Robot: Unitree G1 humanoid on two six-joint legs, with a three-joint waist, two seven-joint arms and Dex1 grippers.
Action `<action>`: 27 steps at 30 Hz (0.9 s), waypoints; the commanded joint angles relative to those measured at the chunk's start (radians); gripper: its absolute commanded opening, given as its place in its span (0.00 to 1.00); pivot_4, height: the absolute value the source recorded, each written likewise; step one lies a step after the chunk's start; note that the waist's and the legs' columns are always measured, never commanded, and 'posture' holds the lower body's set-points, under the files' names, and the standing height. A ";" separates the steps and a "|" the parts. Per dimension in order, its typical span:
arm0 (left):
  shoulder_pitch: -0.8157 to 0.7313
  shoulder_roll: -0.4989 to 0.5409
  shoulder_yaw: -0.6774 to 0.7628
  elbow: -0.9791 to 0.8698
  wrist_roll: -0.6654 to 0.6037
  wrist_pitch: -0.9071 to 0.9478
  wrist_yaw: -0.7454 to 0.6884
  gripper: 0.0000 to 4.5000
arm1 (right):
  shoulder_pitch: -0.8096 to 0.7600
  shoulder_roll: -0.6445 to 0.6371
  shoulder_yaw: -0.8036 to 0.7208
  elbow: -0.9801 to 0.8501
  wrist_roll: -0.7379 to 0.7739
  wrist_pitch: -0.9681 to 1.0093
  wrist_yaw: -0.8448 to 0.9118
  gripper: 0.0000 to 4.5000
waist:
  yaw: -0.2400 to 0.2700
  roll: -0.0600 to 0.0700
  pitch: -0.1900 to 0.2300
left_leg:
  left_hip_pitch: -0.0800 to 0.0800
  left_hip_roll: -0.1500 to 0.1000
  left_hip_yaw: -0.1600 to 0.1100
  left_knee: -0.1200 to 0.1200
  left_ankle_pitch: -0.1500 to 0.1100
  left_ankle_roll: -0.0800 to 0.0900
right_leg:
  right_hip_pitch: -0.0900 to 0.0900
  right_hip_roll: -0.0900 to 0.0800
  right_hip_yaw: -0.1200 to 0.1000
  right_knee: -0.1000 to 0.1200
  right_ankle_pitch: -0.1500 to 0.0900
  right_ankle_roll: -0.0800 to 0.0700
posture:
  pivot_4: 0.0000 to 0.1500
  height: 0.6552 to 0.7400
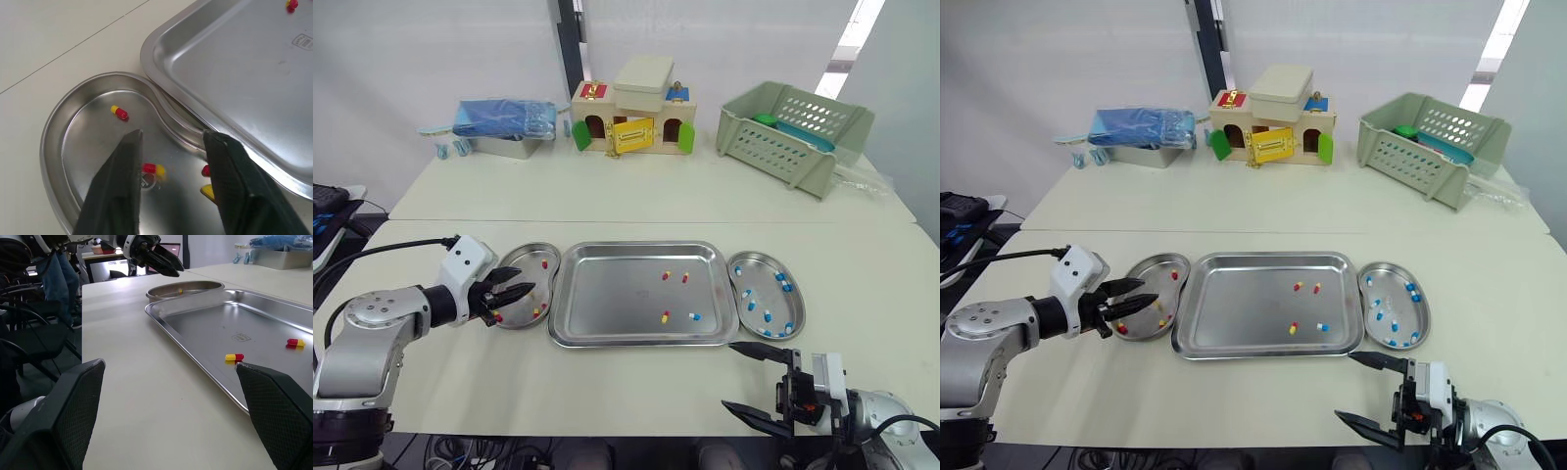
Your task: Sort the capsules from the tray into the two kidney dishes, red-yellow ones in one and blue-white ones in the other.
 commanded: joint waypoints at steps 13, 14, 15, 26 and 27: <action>-0.017 0.043 0.031 0.004 -0.036 0.013 -0.001 0.99 | 0.008 -0.025 -0.055 -0.069 0.034 0.041 -0.039 1.00 | 0.000 0.000 0.000 | 0.000 0.000 0.000 0.000 0.000 0.000 | 0.000 0.000 0.000 0.000 0.000 0.000 | 1.00 1.00; 0.003 0.053 0.063 -0.005 -0.050 0.004 -0.015 0.99 | 0.004 -0.045 -0.081 -0.071 0.044 0.067 -0.047 1.00 | 0.000 0.000 0.000 | 0.000 0.000 0.000 0.000 0.000 0.000 | 0.000 0.000 0.000 0.000 0.000 0.000 | 1.00 1.00; 0.023 0.062 0.091 -0.011 -0.063 -0.011 -0.030 0.99 | 0.001 -0.064 -0.103 -0.074 0.054 0.093 -0.053 1.00 | -0.001 0.000 0.000 | 0.000 0.000 0.000 0.000 0.000 0.000 | 0.000 0.000 0.000 0.000 0.000 0.000 | 1.00 1.00; 0.365 0.204 0.480 0.171 -0.024 -0.080 -0.111 0.99 | 0.024 -0.342 -0.382 0.026 0.106 0.331 0.012 1.00 | -0.003 0.000 0.000 | 0.000 0.000 0.001 -0.001 0.000 0.000 | -0.001 0.000 0.001 0.000 -0.001 -0.001 | 1.00 1.00; 0.396 0.208 0.506 0.198 -0.013 -0.097 -0.113 0.99 | 0.014 -0.354 -0.395 0.058 0.097 0.335 0.020 1.00 | -0.003 -0.001 0.000 | 0.000 0.000 0.001 -0.001 0.000 0.000 | -0.001 0.000 0.001 0.000 -0.001 -0.001 | 1.00 1.00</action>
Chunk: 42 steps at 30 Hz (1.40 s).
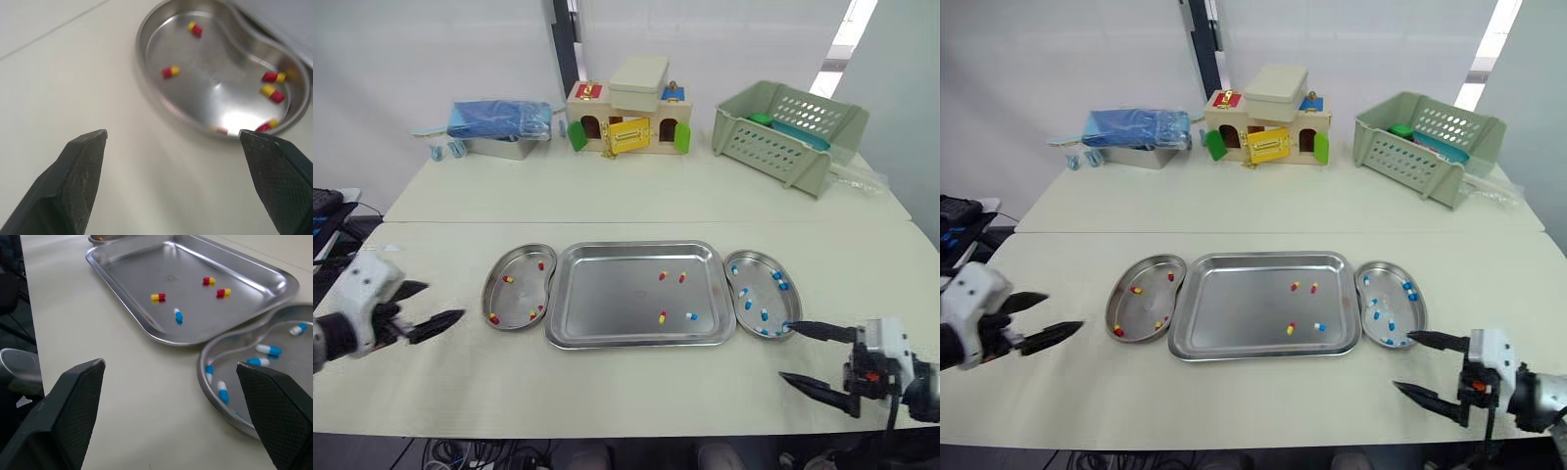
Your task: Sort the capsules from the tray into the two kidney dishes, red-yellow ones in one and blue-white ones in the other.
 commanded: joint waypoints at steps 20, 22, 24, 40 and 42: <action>0.161 -0.003 0.187 0.153 0.027 -0.137 0.025 0.99 | -0.275 -0.036 -0.017 0.419 -0.133 -0.087 0.137 1.00 | -0.001 -0.001 0.000 | 0.000 0.000 0.001 0.000 0.000 0.000 | 0.000 0.000 0.000 0.000 0.000 0.000 | 1.00 1.00; 0.142 0.004 0.174 0.152 0.025 -0.140 0.026 0.99 | -0.258 -0.023 -0.023 0.394 -0.124 -0.088 0.136 1.00 | -0.001 -0.001 0.000 | 0.000 0.000 0.001 0.000 0.000 0.000 | 0.000 0.000 0.000 0.000 0.000 0.000 | 1.00 1.00; 0.121 0.007 0.155 0.140 0.022 -0.145 0.024 0.99 | -0.242 -0.001 -0.037 0.372 -0.107 -0.102 0.138 1.00 | 0.000 -0.001 0.000 | 0.000 0.000 0.001 0.000 0.000 0.000 | 0.000 0.000 0.000 0.000 0.000 0.000 | 1.00 1.00; -0.241 -0.072 -0.348 -0.242 -0.099 -0.085 -0.005 0.99 | 0.042 0.232 0.043 -0.081 -0.057 -0.109 0.041 1.00 | 0.000 -0.001 0.000 | 0.000 0.000 0.001 0.000 0.000 0.000 | 0.000 0.000 0.000 0.001 0.000 0.000 | 1.00 1.00; -0.303 -0.099 -0.441 -0.269 -0.099 -0.073 -0.011 0.99 | 0.045 0.256 0.075 -0.094 -0.075 -0.123 0.025 1.00 | 0.001 -0.001 0.000 | 0.000 0.000 0.000 0.000 0.000 0.000 | 0.000 0.000 0.000 0.001 0.000 0.000 | 1.00 1.00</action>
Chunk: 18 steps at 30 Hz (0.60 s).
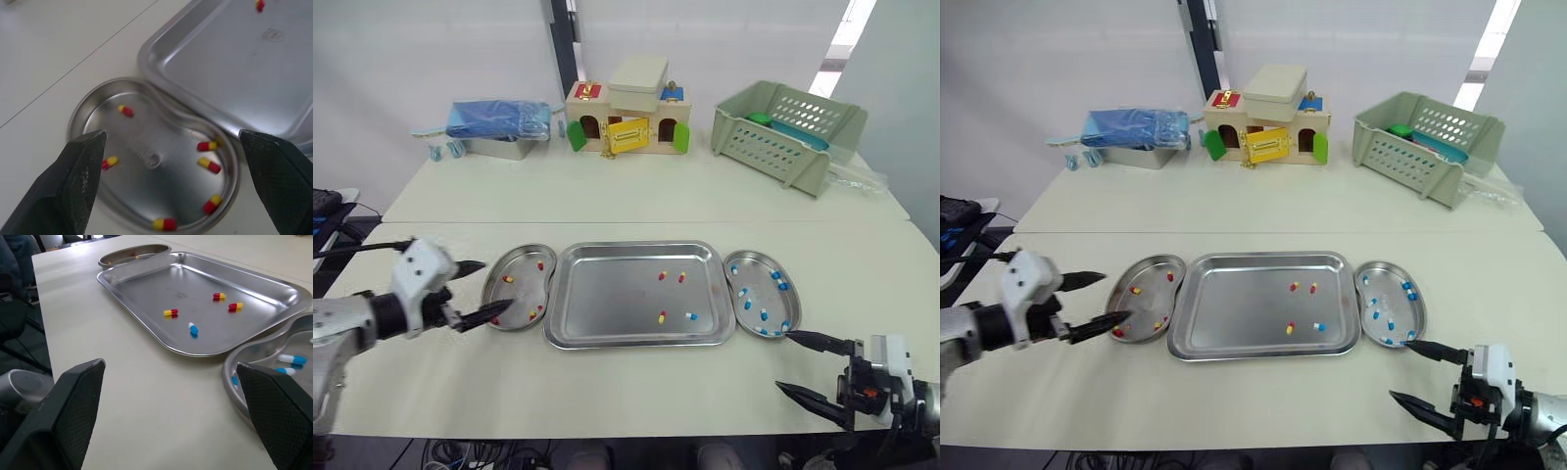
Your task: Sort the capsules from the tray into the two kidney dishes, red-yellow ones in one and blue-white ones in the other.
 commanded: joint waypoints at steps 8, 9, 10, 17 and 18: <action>-0.402 -0.187 -0.484 0.065 0.093 -0.076 -0.138 0.99 | 0.029 0.086 0.113 -0.138 -0.064 -0.023 -0.143 1.00 | 0.003 0.000 0.000 | 0.000 -0.001 0.000 0.001 0.000 0.000 | 0.000 0.000 0.000 0.000 0.000 0.000 | 1.00 1.00; -0.439 -0.205 -0.516 0.108 0.115 -0.105 -0.158 0.99 | 0.035 0.093 0.120 -0.147 -0.071 -0.021 -0.161 1.00 | 0.003 0.000 0.000 | 0.000 -0.001 0.000 0.001 0.000 0.000 | 0.000 0.000 0.000 0.000 0.000 0.000 | 1.00 1.00; -0.467 -0.221 -0.543 0.147 0.135 -0.133 -0.176 0.99 | 0.039 0.098 0.126 -0.154 -0.077 -0.020 -0.175 1.00 | 0.001 0.000 0.000 | 0.000 -0.001 0.000 0.001 0.000 0.000 | 0.000 0.000 0.000 0.000 0.000 0.000 | 1.00 1.00; -0.590 -0.322 -0.655 0.366 0.236 -0.290 -0.249 0.99 | 0.075 0.138 0.162 -0.198 -0.100 -0.036 -0.255 1.00 | 0.000 0.000 0.000 | 0.000 -0.001 -0.001 0.001 0.000 0.000 | 0.000 0.001 0.000 0.000 0.000 0.000 | 1.00 1.00; -0.598 -0.332 -0.662 0.382 0.241 -0.299 -0.259 0.99 | 0.084 0.142 0.164 -0.202 -0.102 -0.041 -0.261 1.00 | 0.000 0.000 0.000 | 0.000 -0.001 -0.001 0.001 0.000 0.000 | 0.000 0.001 0.000 0.000 0.000 0.000 | 1.00 1.00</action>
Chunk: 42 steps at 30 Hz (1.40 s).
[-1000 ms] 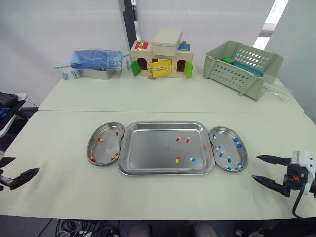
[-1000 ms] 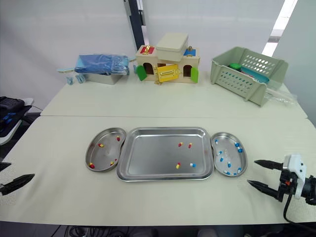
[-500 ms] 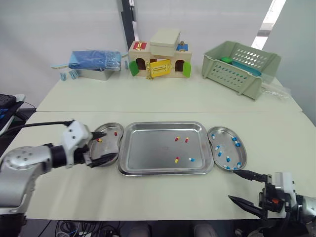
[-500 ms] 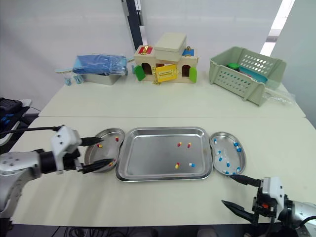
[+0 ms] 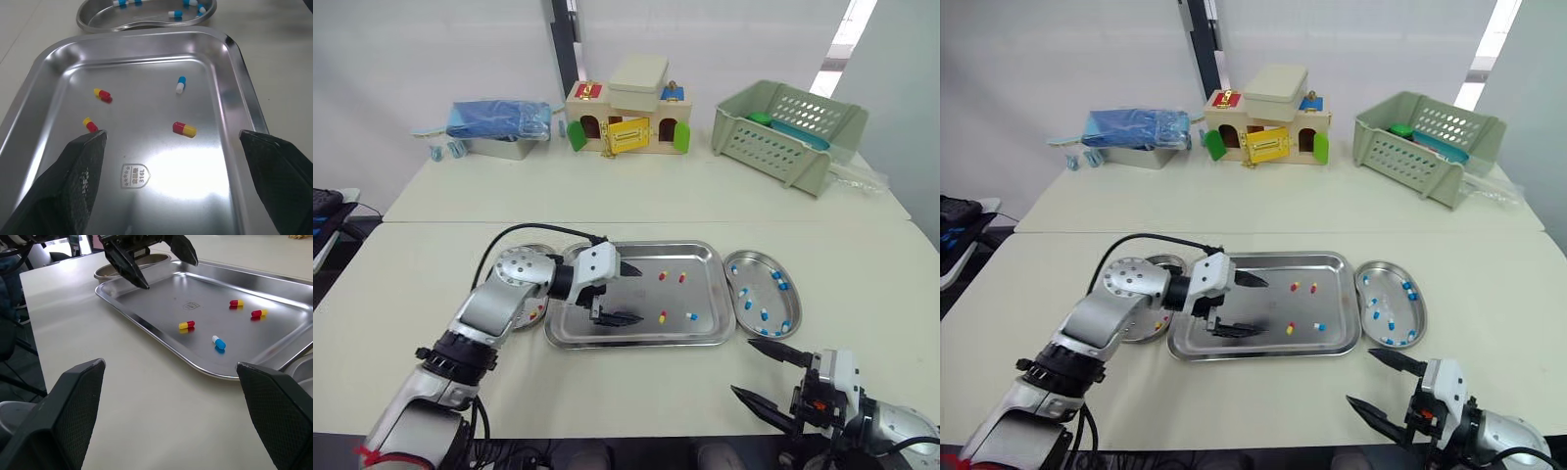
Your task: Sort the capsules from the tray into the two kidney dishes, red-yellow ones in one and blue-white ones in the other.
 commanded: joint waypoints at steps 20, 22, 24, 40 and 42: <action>-0.151 -0.185 -0.084 0.252 0.147 -0.177 -0.086 0.73 | 0.059 0.016 0.045 -0.088 -0.010 -0.047 -0.098 1.00 | 0.000 0.000 0.000 | 0.000 0.000 0.000 0.000 0.000 0.000 | 0.000 0.000 0.000 0.000 0.000 0.000 | 1.00 1.00; -0.141 -0.185 -0.088 0.247 0.152 -0.173 -0.094 0.73 | 0.061 0.016 0.048 -0.089 -0.013 -0.051 -0.103 1.00 | 0.001 0.000 0.000 | 0.000 0.000 0.000 0.000 0.000 0.000 | 0.000 0.000 0.000 0.000 0.000 0.000 | 1.00 1.00; -0.136 -0.184 -0.096 0.251 0.160 -0.173 -0.100 0.73 | 0.063 0.016 0.051 -0.091 -0.016 -0.052 -0.107 1.00 | 0.001 0.000 0.000 | 0.000 0.000 -0.001 0.000 0.000 0.000 | 0.000 0.000 0.000 0.000 0.000 0.000 | 1.00 1.00; -0.160 -0.194 -0.130 0.310 0.234 -0.163 -0.103 0.73 | 0.096 0.020 0.067 -0.083 -0.029 -0.086 -0.114 1.00 | 0.001 0.000 0.000 | 0.000 0.000 -0.001 0.000 0.000 0.000 | 0.000 0.000 0.000 0.000 0.000 0.000 | 1.00 1.00; -0.163 -0.195 -0.132 0.311 0.238 -0.155 -0.106 0.73 | 0.098 0.022 0.069 -0.078 -0.031 -0.093 -0.112 1.00 | 0.001 0.000 0.000 | 0.000 0.000 -0.001 0.000 0.000 0.000 | 0.000 0.000 0.000 0.000 0.000 0.000 | 1.00 1.00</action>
